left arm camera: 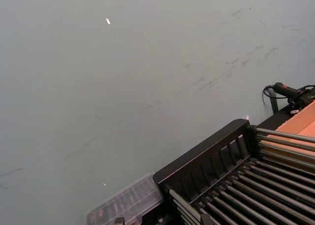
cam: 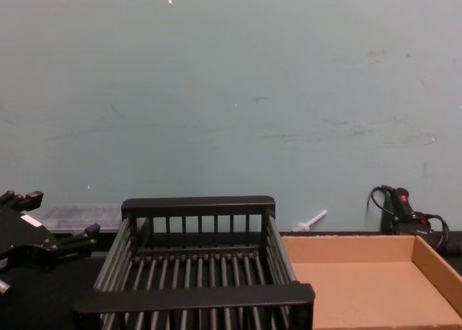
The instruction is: Pick up the white tape and place it into the black box , Pick up the silver tape and place it into the brown box.
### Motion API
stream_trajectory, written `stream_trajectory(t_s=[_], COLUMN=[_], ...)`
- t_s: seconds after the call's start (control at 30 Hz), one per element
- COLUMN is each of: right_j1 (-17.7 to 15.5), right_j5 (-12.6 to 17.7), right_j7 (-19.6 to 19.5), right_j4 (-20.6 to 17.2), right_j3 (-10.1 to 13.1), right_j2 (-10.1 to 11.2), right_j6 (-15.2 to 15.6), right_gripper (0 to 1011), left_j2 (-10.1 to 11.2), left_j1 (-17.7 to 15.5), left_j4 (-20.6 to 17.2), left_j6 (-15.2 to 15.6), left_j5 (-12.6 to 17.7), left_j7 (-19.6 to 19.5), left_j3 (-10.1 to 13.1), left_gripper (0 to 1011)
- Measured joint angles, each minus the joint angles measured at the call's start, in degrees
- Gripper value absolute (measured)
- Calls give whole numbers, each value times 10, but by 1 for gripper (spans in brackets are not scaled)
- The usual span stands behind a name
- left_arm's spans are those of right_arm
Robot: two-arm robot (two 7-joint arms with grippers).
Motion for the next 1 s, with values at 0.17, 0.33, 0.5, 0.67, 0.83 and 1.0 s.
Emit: stream_trajectory(t_s=[0.17,0.33,0.5,0.67,0.83,1.0], right_j1=[0,0,0,0,0,0], right_j5=[0,1,1,1,1,1], right_j7=[0,-1,-1,-1,-1,-1], right_j4=[0,0,0,0,0,0], right_j3=[0,0,0,0,0,0], right_j2=[0,1,1,1,1,1], right_j6=[0,0,-1,-1,-1,-1], right_gripper=[794,648,478,312,176,112], left_j2=[0,0,0,0,0,0], left_j1=[0,0,0,0,0,0], left_j4=[0,0,0,0,0,0], left_j6=[0,0,0,0,0,0], left_j5=[0,0,0,0,0,0], left_j7=[0,0,0,0,0,0], left_j3=[0,0,0,0,0,0], left_gripper=[1001,1001,1001,1001,1001,1001])
